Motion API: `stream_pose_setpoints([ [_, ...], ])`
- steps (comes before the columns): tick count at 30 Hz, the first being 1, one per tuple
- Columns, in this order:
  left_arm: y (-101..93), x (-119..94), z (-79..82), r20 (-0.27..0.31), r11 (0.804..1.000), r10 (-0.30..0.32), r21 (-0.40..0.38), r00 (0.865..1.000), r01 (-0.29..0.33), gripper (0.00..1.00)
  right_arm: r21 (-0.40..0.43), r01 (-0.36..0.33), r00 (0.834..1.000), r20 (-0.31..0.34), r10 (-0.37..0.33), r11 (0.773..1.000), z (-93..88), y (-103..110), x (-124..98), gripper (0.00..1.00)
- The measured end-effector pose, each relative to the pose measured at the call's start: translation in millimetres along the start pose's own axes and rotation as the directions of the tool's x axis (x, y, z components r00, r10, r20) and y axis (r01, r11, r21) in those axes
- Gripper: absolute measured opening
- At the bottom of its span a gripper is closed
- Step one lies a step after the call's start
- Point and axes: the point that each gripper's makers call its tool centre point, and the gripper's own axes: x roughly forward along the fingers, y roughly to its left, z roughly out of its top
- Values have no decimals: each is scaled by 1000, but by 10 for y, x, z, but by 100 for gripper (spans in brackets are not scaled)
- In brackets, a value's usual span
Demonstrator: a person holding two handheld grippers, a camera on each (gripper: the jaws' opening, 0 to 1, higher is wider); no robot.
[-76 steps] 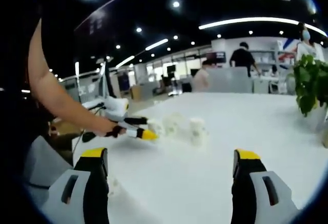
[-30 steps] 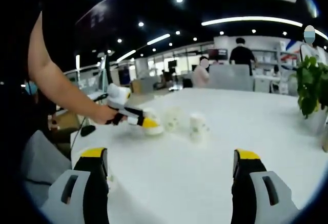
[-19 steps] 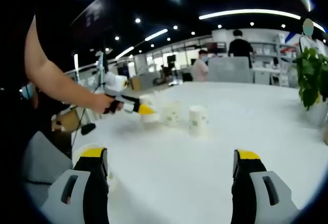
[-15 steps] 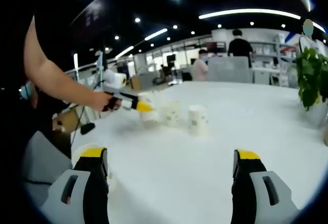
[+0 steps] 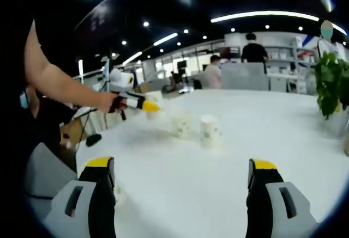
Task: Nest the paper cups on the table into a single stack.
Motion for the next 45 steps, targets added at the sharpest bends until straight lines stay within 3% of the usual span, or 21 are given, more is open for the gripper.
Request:
stream_pose_setpoints([
  [23,137,-170,648,41,1000,7,4,999,-7,40,-12,2,1000,25,-1,1000,145,5,-80,100],
  [45,-75,-276,889,46,998,-31,53,998,28,39,-35,1,999,43,1,999,271,36,-164,99],
])
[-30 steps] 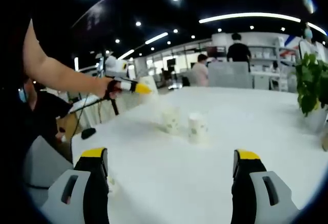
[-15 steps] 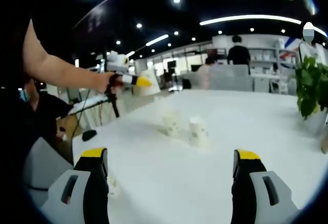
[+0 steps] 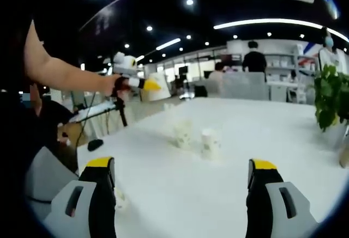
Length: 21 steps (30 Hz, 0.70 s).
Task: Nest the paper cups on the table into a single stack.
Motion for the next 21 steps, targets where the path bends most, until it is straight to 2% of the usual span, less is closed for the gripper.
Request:
stream_pose_setpoints([
  [5,-88,-40,44,4,1000,-18,18,1000,18,39,-19,-19,1000,-16,19,1000,-22,62,-14,98],
  [11,-216,-61,13,-6,999,-46,29,999,46,39,-44,-24,1000,-20,23,999,2,83,-42,98],
  [15,-362,-67,10,-9,996,-88,35,996,88,39,-66,-8,1000,-7,7,998,56,67,-75,100],
  [18,-424,-72,18,-13,994,-99,43,995,100,39,-92,10,1000,-8,-10,996,76,35,-112,100],
  [21,-511,-89,53,-10,992,-113,51,994,113,39,-85,13,1000,-2,-13,996,98,31,-146,100],
])
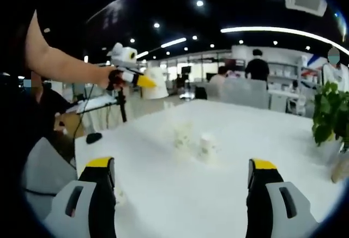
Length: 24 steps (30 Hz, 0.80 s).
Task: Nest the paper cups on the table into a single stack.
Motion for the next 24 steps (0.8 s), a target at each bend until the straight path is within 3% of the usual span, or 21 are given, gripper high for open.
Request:
stream_pose_setpoints([
  [13,-321,-11,160,20,998,-55,25,998,55,39,-2,-9,1000,12,9,1000,55,12,-108,100],
  [24,-704,-31,231,20,990,-128,68,992,126,39,-11,-39,999,14,39,999,102,112,-114,100],
])
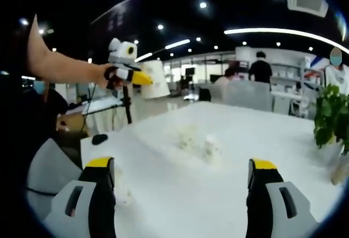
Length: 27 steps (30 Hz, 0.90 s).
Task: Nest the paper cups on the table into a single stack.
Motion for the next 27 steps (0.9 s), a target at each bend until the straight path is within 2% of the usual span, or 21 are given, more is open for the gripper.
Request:
stream_pose_setpoints([
  [11,-335,-71,81,17,998,-52,36,998,52,39,-17,-34,998,42,35,999,156,107,-6,100],
  [19,-573,-124,41,21,996,-83,45,996,82,39,-14,-57,997,47,57,998,192,185,16,100],
  [22,-653,-127,26,20,995,-92,47,996,91,39,14,-71,995,72,70,997,297,213,20,100],
  [27,-803,-128,12,22,992,-114,56,993,113,40,-7,-99,992,81,99,995,411,291,51,99],
])
